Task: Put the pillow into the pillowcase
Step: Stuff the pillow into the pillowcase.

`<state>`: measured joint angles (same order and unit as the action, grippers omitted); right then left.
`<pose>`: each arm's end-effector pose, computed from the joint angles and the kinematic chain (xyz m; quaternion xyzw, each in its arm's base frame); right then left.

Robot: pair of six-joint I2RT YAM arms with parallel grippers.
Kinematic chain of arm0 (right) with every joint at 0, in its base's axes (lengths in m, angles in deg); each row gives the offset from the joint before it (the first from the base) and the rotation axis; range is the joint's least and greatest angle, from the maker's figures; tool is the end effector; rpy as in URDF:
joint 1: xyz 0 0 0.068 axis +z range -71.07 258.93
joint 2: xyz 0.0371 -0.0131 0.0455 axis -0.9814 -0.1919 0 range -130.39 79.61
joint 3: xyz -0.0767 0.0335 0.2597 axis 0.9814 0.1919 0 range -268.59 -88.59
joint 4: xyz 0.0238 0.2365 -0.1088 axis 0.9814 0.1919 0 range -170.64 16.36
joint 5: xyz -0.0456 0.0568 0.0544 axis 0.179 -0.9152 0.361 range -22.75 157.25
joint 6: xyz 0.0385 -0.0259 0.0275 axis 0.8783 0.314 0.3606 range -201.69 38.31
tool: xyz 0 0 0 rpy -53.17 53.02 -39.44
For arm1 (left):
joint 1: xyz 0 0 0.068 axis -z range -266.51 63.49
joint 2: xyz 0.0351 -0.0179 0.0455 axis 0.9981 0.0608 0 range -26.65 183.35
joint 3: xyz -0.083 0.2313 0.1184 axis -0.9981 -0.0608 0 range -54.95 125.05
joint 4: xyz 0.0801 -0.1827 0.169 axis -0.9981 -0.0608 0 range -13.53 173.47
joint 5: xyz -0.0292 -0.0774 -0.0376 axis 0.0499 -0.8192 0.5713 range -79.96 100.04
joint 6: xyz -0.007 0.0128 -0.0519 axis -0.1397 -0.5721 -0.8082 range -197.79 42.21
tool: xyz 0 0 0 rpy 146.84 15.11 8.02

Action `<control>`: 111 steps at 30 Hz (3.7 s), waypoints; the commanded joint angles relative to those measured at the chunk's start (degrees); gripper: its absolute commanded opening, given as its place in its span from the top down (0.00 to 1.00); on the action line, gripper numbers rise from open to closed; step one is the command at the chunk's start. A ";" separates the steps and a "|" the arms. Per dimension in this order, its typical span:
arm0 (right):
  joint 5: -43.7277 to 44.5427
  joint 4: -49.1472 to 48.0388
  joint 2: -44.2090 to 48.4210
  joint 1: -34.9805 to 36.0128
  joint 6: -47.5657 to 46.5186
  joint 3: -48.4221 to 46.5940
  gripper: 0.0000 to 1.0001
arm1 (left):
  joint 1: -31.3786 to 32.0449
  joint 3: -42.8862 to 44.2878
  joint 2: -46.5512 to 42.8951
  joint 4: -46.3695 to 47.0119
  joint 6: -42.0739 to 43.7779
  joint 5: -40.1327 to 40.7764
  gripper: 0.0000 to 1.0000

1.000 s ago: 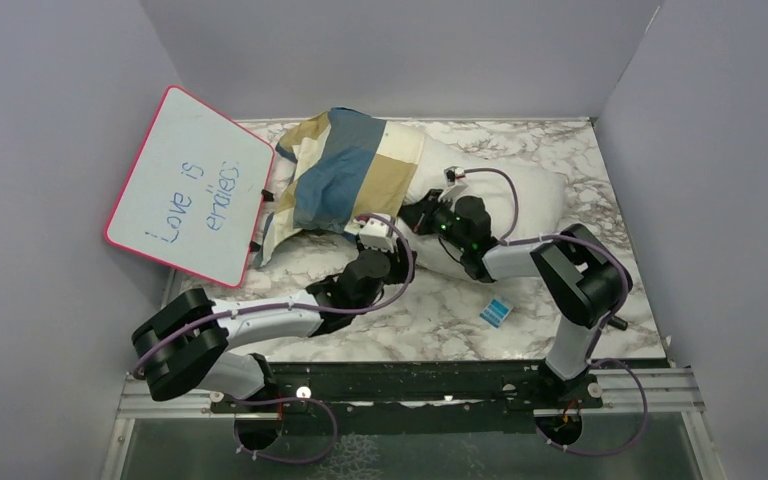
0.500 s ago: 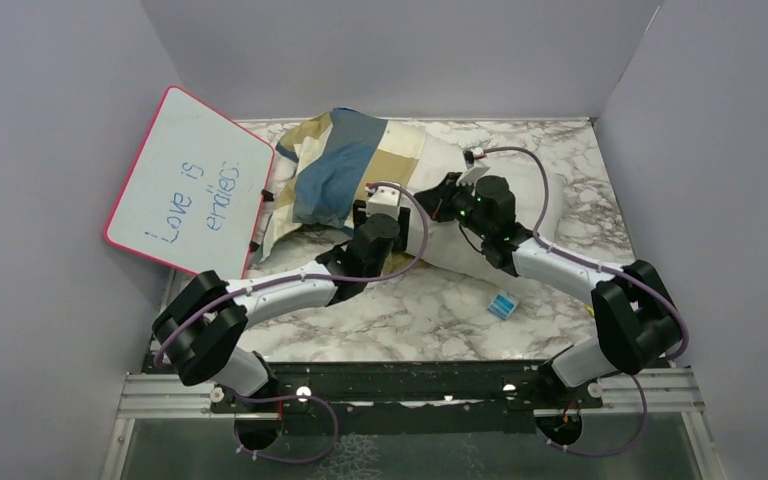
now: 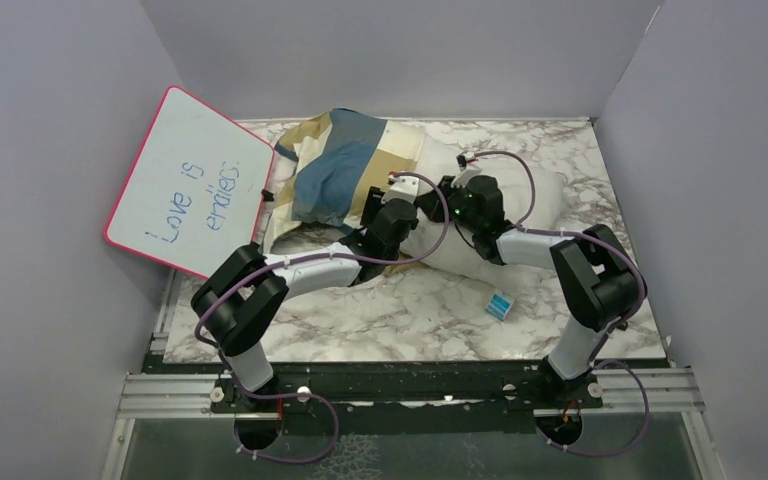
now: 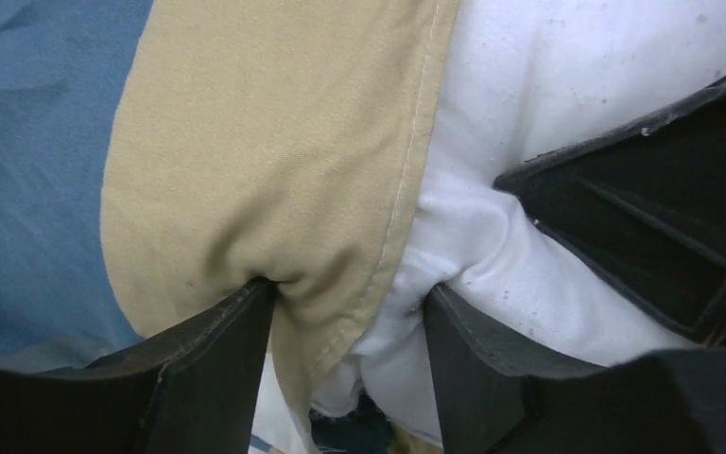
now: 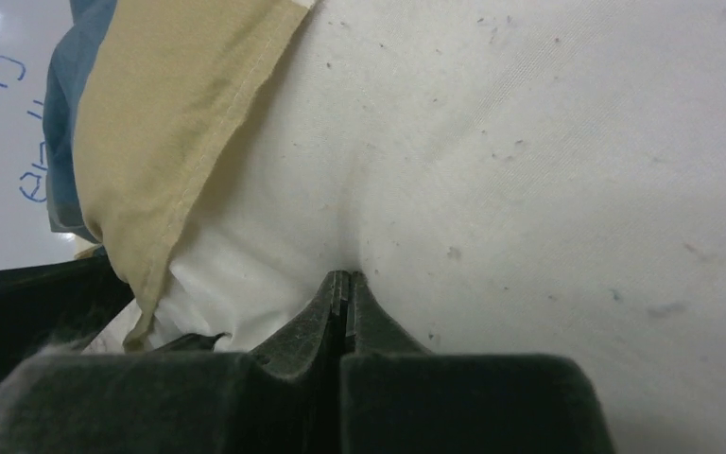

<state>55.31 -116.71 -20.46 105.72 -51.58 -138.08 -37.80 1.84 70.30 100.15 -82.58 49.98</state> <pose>0.3301 0.1748 0.1950 -0.0408 0.7880 0.3623 0.4961 0.2619 -0.2634 0.2231 0.1201 0.7989 0.0229 0.5889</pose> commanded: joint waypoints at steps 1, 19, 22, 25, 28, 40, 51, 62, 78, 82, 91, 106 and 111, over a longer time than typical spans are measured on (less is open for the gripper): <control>-2.67 0.70 -4.58 0.22 1.28 4.11 1.00 | -0.98 2.20 1.74 1.88 4.08 3.45 0.47; -2.78 -1.11 -4.38 0.20 2.32 4.65 1.00 | 1.51 -0.01 -5.60 -0.13 5.80 -1.09 0.85; -3.03 -1.36 -4.26 0.24 2.48 4.68 1.00 | 1.48 -1.21 -6.06 -0.26 5.64 -1.03 0.91; -3.26 -1.50 -4.09 0.21 2.55 4.86 1.00 | 1.48 -0.84 -6.34 -3.22 5.09 0.64 0.83; -3.02 -1.54 -3.78 0.21 2.59 5.03 1.00 | 1.48 -1.53 -7.33 -5.05 3.24 1.02 0.63; -3.19 -1.80 -3.41 0.22 2.81 5.22 1.00 | 0.08 -1.56 -5.17 -7.70 1.75 0.43 0.47; -3.16 -1.81 -3.72 0.20 2.66 4.99 1.00 | 0.07 -5.13 -7.73 -14.62 -3.16 -3.98 0.41; -2.95 -1.28 -3.54 0.26 2.32 5.12 1.00 | -0.33 -10.31 -15.24 -12.92 -6.03 -7.74 0.39; -3.23 1.62 -3.20 0.25 0.70 3.12 1.00 | -1.92 -7.96 -8.18 -8.86 -2.91 -7.25 0.40; -3.41 1.97 -3.49 0.22 0.63 2.62 1.00 | -2.14 -7.04 -6.47 -9.07 -1.40 -5.29 0.46; -5.16 0.00 -5.53 0.25 1.90 2.59 1.00 | -1.49 -5.83 -8.05 -9.83 1.30 -8.59 0.99; -2.75 -6.15 -7.39 0.22 6.79 4.02 1.00 | 3.10 -16.60 -8.79 2.83 -11.17 -22.01 1.00; -2.64 -6.95 -6.94 0.21 7.43 5.14 1.00 | 4.17 -17.43 -8.98 7.61 -10.80 -27.66 1.00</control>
<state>52.16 -127.99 -24.15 105.48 -45.16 -135.83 -36.34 -14.38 61.05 100.79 -91.28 34.02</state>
